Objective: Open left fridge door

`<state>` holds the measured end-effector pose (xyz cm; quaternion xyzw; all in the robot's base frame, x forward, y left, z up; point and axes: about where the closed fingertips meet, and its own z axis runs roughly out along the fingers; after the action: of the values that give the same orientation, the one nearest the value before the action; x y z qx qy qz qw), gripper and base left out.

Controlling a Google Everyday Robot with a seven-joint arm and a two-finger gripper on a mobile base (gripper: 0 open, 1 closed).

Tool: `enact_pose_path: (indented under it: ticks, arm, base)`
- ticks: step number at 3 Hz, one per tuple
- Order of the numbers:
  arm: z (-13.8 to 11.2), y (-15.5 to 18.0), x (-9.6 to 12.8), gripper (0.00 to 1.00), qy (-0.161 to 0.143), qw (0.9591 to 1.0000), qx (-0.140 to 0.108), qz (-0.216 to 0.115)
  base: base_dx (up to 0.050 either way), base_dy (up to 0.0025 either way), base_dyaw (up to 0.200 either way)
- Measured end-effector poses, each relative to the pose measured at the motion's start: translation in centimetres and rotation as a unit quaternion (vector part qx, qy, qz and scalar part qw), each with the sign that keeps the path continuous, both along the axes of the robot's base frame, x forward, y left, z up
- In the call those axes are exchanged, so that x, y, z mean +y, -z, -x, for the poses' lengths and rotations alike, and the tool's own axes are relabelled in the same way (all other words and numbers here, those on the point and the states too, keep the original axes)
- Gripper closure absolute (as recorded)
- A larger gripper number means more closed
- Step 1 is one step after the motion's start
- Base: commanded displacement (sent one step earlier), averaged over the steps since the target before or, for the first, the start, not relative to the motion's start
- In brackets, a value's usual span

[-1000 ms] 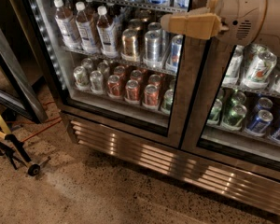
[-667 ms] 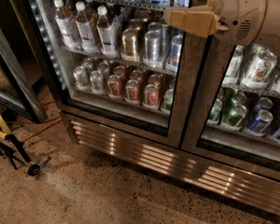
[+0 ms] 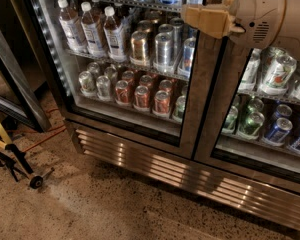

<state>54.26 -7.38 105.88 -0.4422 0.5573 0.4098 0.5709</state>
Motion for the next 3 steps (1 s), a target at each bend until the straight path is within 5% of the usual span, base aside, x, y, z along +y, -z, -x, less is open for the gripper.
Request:
enact_pose_path:
  ticks: [3]
  arm:
    - [0.00, 0.00, 0.00, 1.00, 0.000, 1.0000, 0.000, 0.000]
  base:
    - [-0.050, 0.00011, -0.001]
